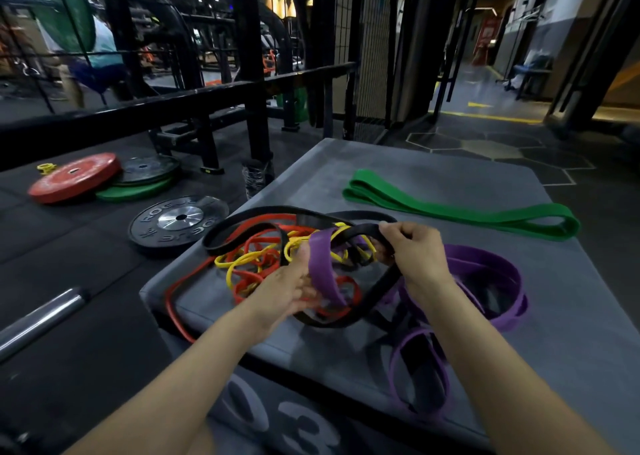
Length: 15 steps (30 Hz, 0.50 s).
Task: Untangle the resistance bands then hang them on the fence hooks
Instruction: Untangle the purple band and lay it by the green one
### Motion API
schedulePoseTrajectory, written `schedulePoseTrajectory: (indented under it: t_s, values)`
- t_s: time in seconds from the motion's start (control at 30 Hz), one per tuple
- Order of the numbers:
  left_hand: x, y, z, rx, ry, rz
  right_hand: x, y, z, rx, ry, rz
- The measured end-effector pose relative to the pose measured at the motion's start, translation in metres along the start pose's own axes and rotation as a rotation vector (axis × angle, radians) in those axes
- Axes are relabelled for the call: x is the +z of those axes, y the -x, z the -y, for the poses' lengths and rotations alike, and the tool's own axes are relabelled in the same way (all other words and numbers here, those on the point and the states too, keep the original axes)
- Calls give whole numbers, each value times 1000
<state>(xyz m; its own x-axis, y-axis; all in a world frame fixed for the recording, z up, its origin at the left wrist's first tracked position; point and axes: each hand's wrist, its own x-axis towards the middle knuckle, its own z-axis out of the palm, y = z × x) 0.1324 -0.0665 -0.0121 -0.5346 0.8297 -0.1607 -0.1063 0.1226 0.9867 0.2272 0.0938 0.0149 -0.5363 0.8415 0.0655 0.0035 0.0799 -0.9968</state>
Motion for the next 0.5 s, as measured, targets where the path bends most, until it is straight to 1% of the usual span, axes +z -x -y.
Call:
schedulePoseTrajectory:
  t_s: [0.07, 0.1, 0.13, 0.2, 0.23, 0.27, 0.3, 0.33, 0.37, 0.4, 0.43, 0.47, 0.5]
  values:
    - [1, 2, 2, 35, -43, 139, 6, 5, 4, 32, -122, 29]
    - [2, 1, 5, 85, -110, 166, 8, 6, 4, 48, -175, 30]
    - [1, -1, 7, 149, -155, 147, 9, 6, 6, 68, -233, 24]
    - [-2, -6, 8, 229, -136, 53, 9, 5, 11, 130, -391, -9]
    - [-4, -7, 8, 251, -137, 48, 7, 4, 14, 172, -490, -35]
    - [-6, -5, 8, 259, -187, 93, 7, 3, 17, 218, -590, -63]
    - [-6, -2, 8, 252, -339, 159, 6, 2, 18, 259, -677, -86]
    - [-7, -1, 11, 237, -581, 218, 7, 2, 19, 292, -749, -95]
    - [-6, -1, 15, 222, -861, 242, 8, 0, 19, 316, -805, -95]
    - [-5, -1, 18, 205, -1126, 217, 9, -1, 19, 329, -847, -94]
    - [-7, -1, 20, 204, -1292, 141, 10, -2, 19, 332, -879, -98]
    - [-11, -2, 18, 214, -1342, 33, 10, -3, 19, 327, -904, -111]
    - [-17, -3, 16, 223, -1303, -83, 8, -4, 20, 313, -909, -133]
